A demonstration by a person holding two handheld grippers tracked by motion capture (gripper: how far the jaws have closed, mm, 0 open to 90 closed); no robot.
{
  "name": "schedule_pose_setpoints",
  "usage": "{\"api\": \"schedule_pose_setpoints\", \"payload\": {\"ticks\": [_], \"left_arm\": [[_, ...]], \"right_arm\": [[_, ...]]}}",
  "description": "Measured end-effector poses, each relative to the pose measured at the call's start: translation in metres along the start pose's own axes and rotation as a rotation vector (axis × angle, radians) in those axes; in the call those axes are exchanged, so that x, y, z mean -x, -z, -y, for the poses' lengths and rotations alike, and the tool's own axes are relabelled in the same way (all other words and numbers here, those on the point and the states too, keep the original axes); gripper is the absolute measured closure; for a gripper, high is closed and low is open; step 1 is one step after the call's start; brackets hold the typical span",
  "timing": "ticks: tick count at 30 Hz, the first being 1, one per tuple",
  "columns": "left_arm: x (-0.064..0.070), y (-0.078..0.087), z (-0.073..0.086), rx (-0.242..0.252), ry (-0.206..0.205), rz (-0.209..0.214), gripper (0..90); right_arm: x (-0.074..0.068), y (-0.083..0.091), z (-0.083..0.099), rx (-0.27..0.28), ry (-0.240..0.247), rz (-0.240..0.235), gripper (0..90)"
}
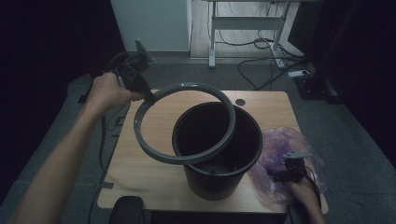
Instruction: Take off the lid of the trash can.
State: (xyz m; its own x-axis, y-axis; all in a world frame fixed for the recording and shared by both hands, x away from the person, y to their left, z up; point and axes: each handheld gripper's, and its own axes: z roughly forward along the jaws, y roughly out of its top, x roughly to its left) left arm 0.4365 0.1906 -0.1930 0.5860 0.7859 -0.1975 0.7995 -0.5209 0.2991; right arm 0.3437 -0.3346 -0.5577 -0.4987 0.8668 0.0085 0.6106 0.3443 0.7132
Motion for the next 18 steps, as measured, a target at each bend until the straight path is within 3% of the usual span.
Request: {"api": "schedule_pose_setpoints", "payload": {"ticks": [18], "left_arm": [[-0.067, 0.02, 0.063, 0.054, 0.146, -0.036, 79.7]], "right_arm": [[0.0, 0.0, 0.0, 0.0, 0.0, 0.0, 0.0]]}}
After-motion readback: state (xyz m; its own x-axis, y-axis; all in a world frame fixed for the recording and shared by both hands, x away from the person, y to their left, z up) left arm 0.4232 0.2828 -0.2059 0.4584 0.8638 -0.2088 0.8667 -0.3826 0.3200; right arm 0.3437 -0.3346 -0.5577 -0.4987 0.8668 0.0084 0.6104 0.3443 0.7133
